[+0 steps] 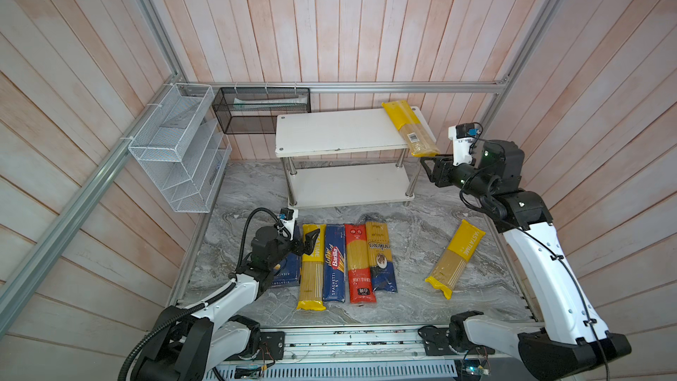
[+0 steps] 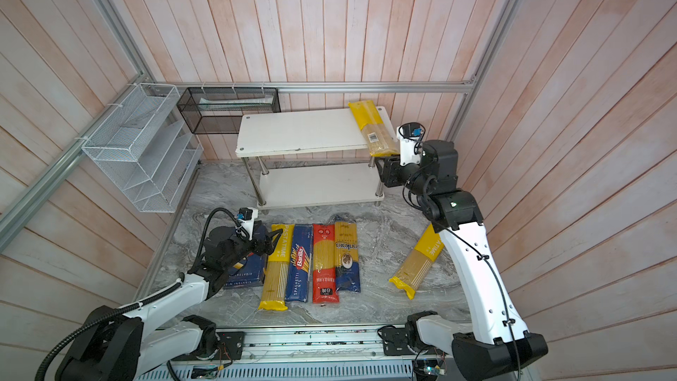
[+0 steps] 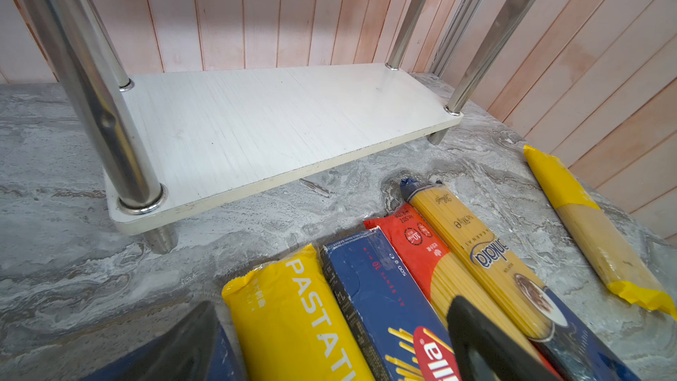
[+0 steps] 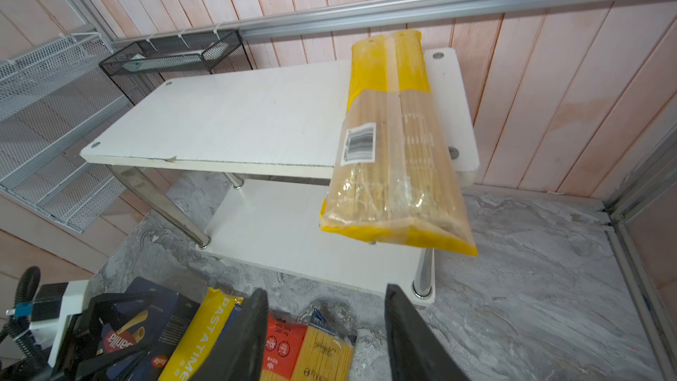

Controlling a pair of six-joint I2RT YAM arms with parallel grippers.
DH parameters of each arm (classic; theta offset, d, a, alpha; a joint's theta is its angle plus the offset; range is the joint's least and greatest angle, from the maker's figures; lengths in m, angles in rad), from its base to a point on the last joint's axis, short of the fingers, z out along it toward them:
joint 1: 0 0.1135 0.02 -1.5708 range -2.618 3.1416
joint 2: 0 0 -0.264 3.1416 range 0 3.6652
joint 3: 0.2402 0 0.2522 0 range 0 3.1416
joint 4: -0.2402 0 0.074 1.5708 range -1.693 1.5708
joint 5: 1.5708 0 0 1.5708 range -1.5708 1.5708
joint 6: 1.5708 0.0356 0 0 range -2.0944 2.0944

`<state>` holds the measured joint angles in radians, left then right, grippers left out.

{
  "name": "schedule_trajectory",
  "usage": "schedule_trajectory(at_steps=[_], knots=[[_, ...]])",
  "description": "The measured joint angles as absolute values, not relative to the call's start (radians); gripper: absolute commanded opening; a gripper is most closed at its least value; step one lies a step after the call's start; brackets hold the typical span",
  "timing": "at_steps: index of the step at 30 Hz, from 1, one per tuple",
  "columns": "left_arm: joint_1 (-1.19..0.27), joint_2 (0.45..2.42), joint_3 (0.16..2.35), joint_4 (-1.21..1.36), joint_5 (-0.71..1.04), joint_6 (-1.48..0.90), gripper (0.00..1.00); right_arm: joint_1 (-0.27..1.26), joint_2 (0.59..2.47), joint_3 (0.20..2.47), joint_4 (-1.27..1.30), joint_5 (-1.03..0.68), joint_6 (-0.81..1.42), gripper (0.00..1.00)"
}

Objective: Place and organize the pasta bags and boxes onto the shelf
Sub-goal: 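Open the right gripper and move it back over the remaining packages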

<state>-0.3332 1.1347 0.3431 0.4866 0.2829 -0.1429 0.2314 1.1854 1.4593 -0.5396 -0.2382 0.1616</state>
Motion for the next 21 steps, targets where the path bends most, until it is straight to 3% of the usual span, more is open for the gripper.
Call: schedule_trajectory(at_steps=[13,21], knots=[[-0.333,1.153,0.344,0.486,0.292,-0.143,1.00,0.255,0.892,1.138,-0.461,-0.390,0.258,0.52],[-0.335,1.153,0.344,0.487,0.303,-0.143,1.00,0.255,0.888,1.013,-0.471,-0.384,0.274,0.52]])
